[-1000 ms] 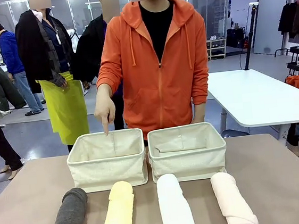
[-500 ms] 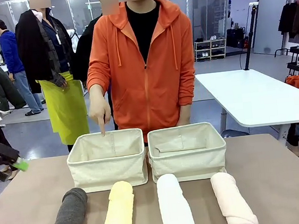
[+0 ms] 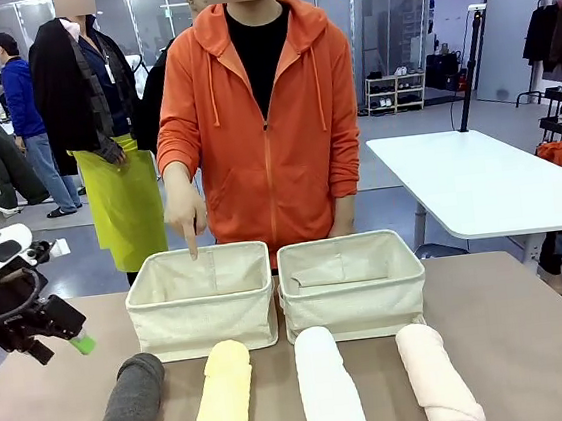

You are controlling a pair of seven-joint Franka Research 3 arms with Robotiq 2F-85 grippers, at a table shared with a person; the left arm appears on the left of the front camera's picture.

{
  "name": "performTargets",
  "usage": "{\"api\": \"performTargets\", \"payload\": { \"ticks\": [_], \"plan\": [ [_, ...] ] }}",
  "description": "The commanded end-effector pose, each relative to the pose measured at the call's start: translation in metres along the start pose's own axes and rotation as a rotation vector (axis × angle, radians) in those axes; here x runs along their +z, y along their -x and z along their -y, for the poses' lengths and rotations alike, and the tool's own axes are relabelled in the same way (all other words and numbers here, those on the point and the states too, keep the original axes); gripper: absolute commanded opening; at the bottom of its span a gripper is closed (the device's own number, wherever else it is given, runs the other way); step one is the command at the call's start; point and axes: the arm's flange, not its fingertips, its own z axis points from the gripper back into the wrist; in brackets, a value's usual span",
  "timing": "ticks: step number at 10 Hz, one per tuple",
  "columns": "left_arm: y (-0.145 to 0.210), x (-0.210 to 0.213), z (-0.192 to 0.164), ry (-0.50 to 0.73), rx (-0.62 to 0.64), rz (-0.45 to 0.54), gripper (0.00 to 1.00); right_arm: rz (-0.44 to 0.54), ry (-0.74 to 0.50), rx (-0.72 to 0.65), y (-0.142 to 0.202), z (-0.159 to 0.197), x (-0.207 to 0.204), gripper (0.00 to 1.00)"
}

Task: Divide the towels into two baskets.
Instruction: Pick up one hotel-folded towel and place it in the Fabric basket indicated by the person.

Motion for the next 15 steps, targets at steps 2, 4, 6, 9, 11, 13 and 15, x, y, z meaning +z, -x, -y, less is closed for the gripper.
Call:
{"api": "performTargets", "payload": {
  "ticks": [2, 4, 6, 9, 11, 13, 15],
  "plan": [
    [0.067, -0.059, 0.013, -0.035, 0.126, 0.015, 1.0, 0.009, -0.016, -0.003, 0.0, -0.004, 0.003, 1.0],
    [0.071, -0.081, 0.018, -0.009, 0.159, -0.016, 1.0, 0.009, -0.016, -0.003, 0.0, -0.004, 0.003, 1.0],
    [0.078, -0.099, 0.019, 0.002, 0.178, -0.041, 1.0, 0.009, -0.016, -0.003, 0.0, -0.004, 0.003, 1.0],
    [0.086, -0.12, 0.017, -0.013, 0.2, -0.035, 1.0, 0.009, -0.016, -0.003, 0.0, -0.004, 0.003, 1.0],
    [0.093, -0.134, 0.016, -0.01, 0.209, -0.053, 1.0, 0.009, -0.016, -0.003, 0.0, -0.004, 0.003, 1.0],
    [0.099, -0.143, 0.018, 0.012, 0.208, -0.09, 1.0, 0.009, -0.016, -0.003, 0.0, -0.004, 0.003, 1.0],
    [0.102, -0.148, 0.018, 0.02, 0.221, -0.112, 1.0, 0.009, -0.016, -0.003, 0.0, -0.004, 0.003, 1.0]
  ]
}}
